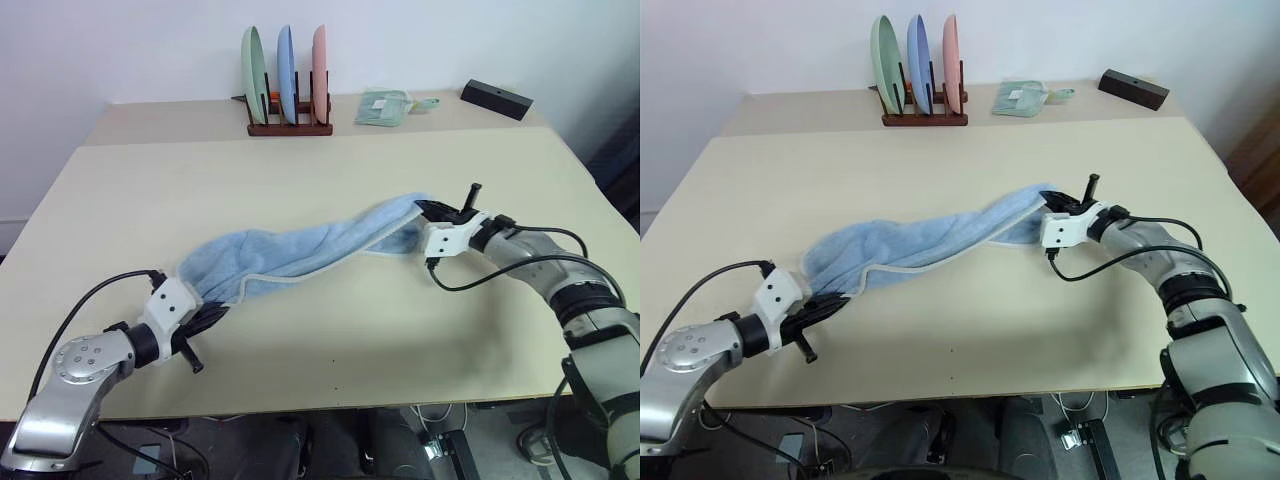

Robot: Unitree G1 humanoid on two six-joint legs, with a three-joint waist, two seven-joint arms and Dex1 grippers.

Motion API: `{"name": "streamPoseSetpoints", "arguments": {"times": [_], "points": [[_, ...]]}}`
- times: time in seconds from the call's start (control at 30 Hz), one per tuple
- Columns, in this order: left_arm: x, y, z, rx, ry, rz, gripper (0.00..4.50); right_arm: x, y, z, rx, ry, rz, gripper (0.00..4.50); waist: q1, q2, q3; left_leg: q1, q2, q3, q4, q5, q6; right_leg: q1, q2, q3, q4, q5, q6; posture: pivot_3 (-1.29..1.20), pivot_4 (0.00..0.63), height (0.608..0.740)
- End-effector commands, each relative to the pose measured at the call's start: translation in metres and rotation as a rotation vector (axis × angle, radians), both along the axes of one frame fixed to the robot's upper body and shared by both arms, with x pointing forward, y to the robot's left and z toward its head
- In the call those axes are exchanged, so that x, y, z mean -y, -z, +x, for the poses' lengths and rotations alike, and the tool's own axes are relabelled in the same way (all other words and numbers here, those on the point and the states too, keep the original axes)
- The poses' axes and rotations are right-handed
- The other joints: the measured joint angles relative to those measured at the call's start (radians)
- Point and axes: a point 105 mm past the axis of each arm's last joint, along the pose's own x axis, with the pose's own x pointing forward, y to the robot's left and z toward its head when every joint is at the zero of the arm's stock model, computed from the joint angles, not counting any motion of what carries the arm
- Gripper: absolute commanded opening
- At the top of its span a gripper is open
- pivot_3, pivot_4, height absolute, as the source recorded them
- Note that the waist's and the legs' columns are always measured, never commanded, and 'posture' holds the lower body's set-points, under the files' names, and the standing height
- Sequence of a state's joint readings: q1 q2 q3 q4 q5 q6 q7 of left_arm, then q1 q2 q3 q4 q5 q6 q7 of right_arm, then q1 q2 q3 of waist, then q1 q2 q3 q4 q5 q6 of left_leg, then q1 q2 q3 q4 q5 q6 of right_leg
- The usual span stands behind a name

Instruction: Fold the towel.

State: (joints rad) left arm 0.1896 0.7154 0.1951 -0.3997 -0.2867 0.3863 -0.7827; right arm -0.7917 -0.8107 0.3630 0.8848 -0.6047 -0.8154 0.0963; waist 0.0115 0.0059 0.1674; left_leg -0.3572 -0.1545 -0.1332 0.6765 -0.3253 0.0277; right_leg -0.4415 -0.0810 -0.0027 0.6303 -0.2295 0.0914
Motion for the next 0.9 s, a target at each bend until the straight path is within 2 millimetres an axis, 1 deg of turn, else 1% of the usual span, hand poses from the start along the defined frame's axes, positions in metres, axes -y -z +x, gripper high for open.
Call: {"name": "streamPoseSetpoints", "arguments": {"times": [0.03, 0.1, 0.13, 0.17, 0.2, 0.23, 0.27, 0.3, 0.33, 0.37, 0.43, 0.47, 0.53, 0.6, 0.63, 0.67, 0.7, 0.73, 0.77, 0.83, 0.87, 0.9], "points": [[-0.006, -0.022, 0.005, 0.094, -0.009, 0.007, 0.00, 0.004, -0.031, -0.009, 0.053, -0.032, 0.049, 0.05, 0.001, 0.000, 0.000, 0.000, 0.000, 0.000, 0.000, 0.000, 0.000, 0.000, 0.000, 0.000, 0.000, 0.000, 0.000, 0.00, 0.150, 0.740], [-0.009, -0.043, 0.033, 0.224, -0.057, 0.017, 0.00, 0.006, -0.047, -0.005, 0.075, -0.005, 0.057, 0.05, 0.002, 0.000, 0.000, 0.001, 0.000, 0.000, 0.000, 0.000, 0.000, 0.001, 0.000, 0.000, 0.000, 0.000, 0.000, 0.00, 0.150, 0.740], [-0.010, -0.051, 0.043, 0.267, -0.074, 0.022, 0.00, 0.007, -0.052, -0.003, 0.081, 0.005, 0.060, 0.05, 0.004, 0.000, 0.001, 0.001, 0.000, 0.000, 0.001, 0.000, -0.001, 0.002, 0.000, 0.000, 0.001, 0.000, -0.001, 0.00, 0.150, 0.740], [-0.013, -0.062, 0.059, 0.332, -0.108, 0.040, 0.00, 0.008, -0.061, 0.001, 0.096, 0.022, 0.060, 0.05, 0.002, 0.000, 0.001, 0.000, 0.000, -0.001, 0.002, 0.001, -0.002, 0.001, 0.000, -0.001, 0.001, 0.001, -0.002, 0.00, 0.150, 0.740], [-0.018, -0.078, 0.080, 0.404, -0.156, 0.055, 0.00, 0.009, -0.074, 0.008, 0.123, 0.052, 0.064, 0.05, 0.003, 0.000, 0.001, 0.000, 0.001, -0.001, 0.002, 0.001, -0.002, 0.001, 0.001, -0.001, 0.000, 0.002, -0.003, 0.00, 0.150, 0.740], [-0.021, -0.090, 0.094, 0.452, -0.188, 0.064, 0.00, 0.009, -0.083, 0.013, 0.141, 0.072, 0.068, 0.05, 0.003, 0.000, 0.001, 0.002, 0.001, 0.000, 0.002, 0.001, -0.003, 0.002, 0.001, -0.001, 0.001, 0.003, -0.003, 0.00, 0.150, 0.740], [-0.027, -0.115, 0.118, 0.538, -0.253, 0.068, 0.00, 0.011, -0.101, 0.021, 0.188, 0.110, 0.073, 0.05, 0.001, -0.001, 0.001, 0.000, 0.001, 0.000, 0.003, 0.002, -0.003, 0.001, 0.002, -0.001, 0.001, 0.004, -0.003, 0.00, 0.150, 0.740], [-0.033, -0.152, 0.140, 0.662, -0.326, 0.065, 0.00, 0.013, -0.126, 0.028, 0.261, 0.158, 0.072, 0.05, 0.003, 0.000, 0.001, -0.001, 0.002, 0.000, 0.003, 0.002, -0.004, 0.000, 0.002, -0.001, 0.001, 0.004, -0.004, 0.00, 0.150, 0.740], [-0.040, -0.191, 0.156, 0.777, -0.401, 0.054, 0.00, 0.016, -0.155, 0.032, 0.340, 0.199, 0.079, 0.05, 0.001, -0.002, 0.003, -0.001, 0.002, 0.001, 0.004, 0.002, -0.004, 0.000, 0.002, -0.001, 0.002, 0.004, -0.004, 0.00, 0.150, 0.740], [-0.044, -0.228, 0.165, 0.872, -0.459, 0.037, 0.00, 0.018, -0.181, 0.033, 0.411, 0.230, 0.091, 0.05, 0.000, -0.004, 0.003, -0.007, 0.002, 0.000, 0.005, 0.003, -0.005, -0.005, 0.003, -0.002, 0.001, 0.006, -0.004, 0.00, 0.150, 0.740], [-0.049, -0.266, 0.169, 0.973, -0.501, 0.014, 0.00, 0.018, -0.210, 0.032, 0.486, 0.249, 0.104, 0.05, -0.005, -0.005, 0.003, -0.023, 0.002, 0.000, 0.008, 0.004, -0.006, -0.022, 0.002, -0.002, 0.003, 0.008, -0.004, 0.00, 0.150, 0.740], [-0.049, -0.281, 0.168, 1.017, -0.497, 0.013, 0.00, 0.017, -0.221, 0.030, 0.513, 0.245, 0.106, 0.05, -0.010, -0.006, -0.001, -0.026, 0.002, 0.000, 0.007, 0.004, -0.006, -0.027, 0.002, -0.002, 0.003, 0.008, -0.004, 0.00, 0.150, 0.740], [-0.050, -0.297, 0.165, 1.061, -0.482, 0.013, 0.00, 0.015, -0.233, 0.025, 0.538, 0.228, 0.111, 0.05, -0.025, -0.007, -0.003, -0.022, 0.002, 0.000, 0.005, 0.004, -0.005, -0.027, 0.001, -0.002, 0.002, 0.008, -0.004, 0.00, 0.150, 0.740], [-0.052, -0.295, 0.163, 1.054, -0.446, 0.024, 0.00, 0.014, -0.234, 0.022, 0.526, 0.195, 0.111, 0.05, -0.033, -0.007, -0.003, -0.018, 0.001, -0.001, 0.002, 0.003, -0.004, -0.026, 0.001, -0.002, 0.001, 0.008, -0.004, 0.00, 0.150, 0.740], [-0.054, -0.288, 0.161, 1.035, -0.420, 0.039, 0.00, 0.012, -0.230, 0.019, 0.499, 0.165, 0.118, 0.05, -0.037, -0.007, -0.002, -0.018, -0.001, -0.002, 0.002, 0.003, -0.004, -0.027, -0.001, -0.002, 0.001, 0.008, -0.004, 0.00, 0.150, 0.740], [-0.056, -0.273, 0.157, 0.990, -0.374, 0.051, 0.00, 0.010, -0.220, 0.017, 0.447, 0.126, 0.127, 0.05, -0.047, -0.007, -0.002, -0.019, -0.003, -0.003, 0.001, 0.002, -0.002, -0.030, -0.002, -0.002, 0.000, 0.008, -0.004, 0.00, 0.150, 0.740], [-0.056, -0.262, 0.155, 0.958, -0.341, 0.059, 0.00, 0.008, -0.213, 0.015, 0.411, 0.099, 0.133, 0.05, -0.058, -0.007, -0.002, -0.020, -0.005, -0.003, 0.001, 0.001, 0.000, -0.032, -0.004, -0.002, 0.000, 0.008, -0.004, 0.00, 0.150, 0.740], [-0.058, -0.236, 0.149, 0.878, -0.298, 0.081, 0.00, 0.007, -0.196, 0.013, 0.343, 0.071, 0.133, 0.05, -0.062, -0.007, -0.002, -0.020, -0.006, -0.003, 0.001, 0.000, 0.001, -0.032, -0.005, -0.002, 0.000, 0.008, -0.003, 0.00, 0.150, 0.740], [-0.059, -0.218, 0.143, 0.823, -0.269, 0.094, 0.00, 0.006, -0.185, 0.011, 0.298, 0.053, 0.132, 0.05, -0.072, -0.006, -0.002, -0.021, -0.006, -0.003, 0.003, 0.000, 0.002, -0.033, -0.005, -0.002, 0.001, 0.008, -0.003, 0.00, 0.150, 0.740], [-0.062, -0.168, 0.125, 0.659, -0.224, 0.114, 0.00, 0.005, -0.143, 0.006, 0.122, 0.016, 0.109, 0.05, -0.082, -0.006, -0.002, -0.022, -0.007, -0.003, 0.004, -0.001, 0.003, -0.034, -0.004, -0.002, 0.001, 0.009, -0.001, 0.00, 0.150, 0.740], [-0.061, -0.149, 0.116, 0.598, -0.207, 0.120, 0.00, 0.006, -0.126, 0.002, 0.050, 0.006, 0.098, 0.05, -0.083, -0.006, -0.001, -0.022, -0.007, -0.003, 0.005, -0.001, 0.003, -0.034, -0.004, -0.002, 0.001, 0.009, -0.001, 0.00, 0.150, 0.740], [-0.058, -0.124, 0.102, 0.518, -0.175, 0.124, 0.00, 0.009, -0.101, -0.005, -0.067, 0.002, 0.084, 0.05, -0.083, -0.006, -0.001, -0.022, -0.006, -0.003, 0.005, -0.001, 0.003, -0.034, -0.004, -0.001, 0.001, 0.009, -0.001, 0.00, 0.150, 0.740]]}}
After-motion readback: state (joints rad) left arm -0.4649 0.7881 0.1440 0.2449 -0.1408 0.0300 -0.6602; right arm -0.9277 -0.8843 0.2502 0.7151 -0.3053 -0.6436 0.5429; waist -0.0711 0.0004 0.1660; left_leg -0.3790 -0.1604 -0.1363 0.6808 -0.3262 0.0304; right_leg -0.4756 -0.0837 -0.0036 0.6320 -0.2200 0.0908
